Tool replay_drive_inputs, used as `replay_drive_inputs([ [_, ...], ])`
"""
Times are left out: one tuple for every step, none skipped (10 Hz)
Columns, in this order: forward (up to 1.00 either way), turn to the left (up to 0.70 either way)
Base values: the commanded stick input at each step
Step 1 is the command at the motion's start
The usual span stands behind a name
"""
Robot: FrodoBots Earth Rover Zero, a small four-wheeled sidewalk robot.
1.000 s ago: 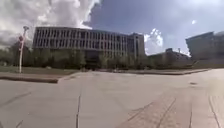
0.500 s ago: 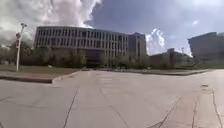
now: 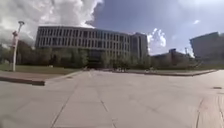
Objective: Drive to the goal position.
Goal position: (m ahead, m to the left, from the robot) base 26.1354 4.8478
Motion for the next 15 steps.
replay_drive_inputs([
  [1.0, 0.19],
  [1.0, 0.39],
  [1.0, 0.39],
  [1.0, 0.28],
  [1.0, 0.12],
  [1.0, 0.0],
  [1.0, 0.0],
  [1.0, 0.0],
  [1.0, 0.0],
  [1.0, 0.0],
  [1.0, 0.0],
  [1.0, 0.0],
  [1.0, 0.0],
  [1.0, 0.0],
  [1.0, 0.0],
])
